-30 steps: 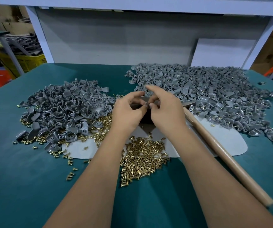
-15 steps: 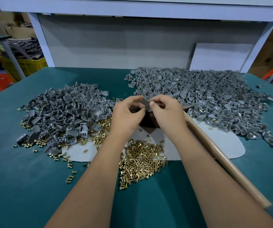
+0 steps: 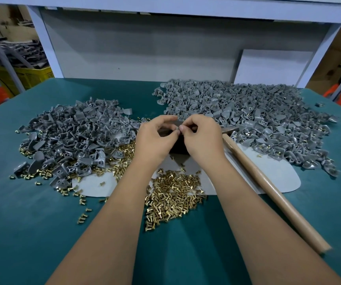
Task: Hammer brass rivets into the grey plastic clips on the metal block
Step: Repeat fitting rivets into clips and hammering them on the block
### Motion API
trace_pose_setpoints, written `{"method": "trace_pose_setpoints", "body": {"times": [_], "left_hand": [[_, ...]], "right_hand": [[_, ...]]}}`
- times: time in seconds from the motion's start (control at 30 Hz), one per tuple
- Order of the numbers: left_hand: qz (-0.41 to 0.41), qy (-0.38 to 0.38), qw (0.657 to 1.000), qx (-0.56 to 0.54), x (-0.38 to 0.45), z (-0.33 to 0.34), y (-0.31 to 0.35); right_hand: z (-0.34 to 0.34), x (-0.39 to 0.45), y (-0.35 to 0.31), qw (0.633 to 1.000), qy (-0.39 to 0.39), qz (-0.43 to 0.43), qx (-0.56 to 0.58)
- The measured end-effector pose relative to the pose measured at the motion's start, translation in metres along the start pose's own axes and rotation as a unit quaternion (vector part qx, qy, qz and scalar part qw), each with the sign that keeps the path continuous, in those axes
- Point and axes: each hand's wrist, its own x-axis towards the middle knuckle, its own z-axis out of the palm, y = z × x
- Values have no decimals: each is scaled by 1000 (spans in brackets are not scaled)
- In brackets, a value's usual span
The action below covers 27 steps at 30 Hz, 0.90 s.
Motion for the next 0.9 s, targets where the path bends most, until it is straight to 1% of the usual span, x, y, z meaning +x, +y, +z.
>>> {"method": "trace_pose_setpoints", "body": {"times": [0.27,0.33,0.47,0.53,0.67,0.8,0.9], "left_hand": [[2,-1,1000,7,-3,-1,2],[2,-3,1000,7,-5,-1,4],[0,-10,1000,10,-6,-3,6],[-5,-11,1000,5,-6,-3,7],[-13,-10,1000,-6,-4,-3,5],[-14,-14,1000,-17,-2,-3,3],[-13,-13,1000,-22,-1,-3,2]], "right_hand": [[3,2,-3,998,6,49,24],[5,-1,-3,998,14,45,30],[5,-8,1,999,16,7,41],[4,-10,4,997,26,9,75],[3,-10,5,985,46,44,163],[2,-8,4,988,30,40,148],[1,-6,5,995,15,30,93]]}}
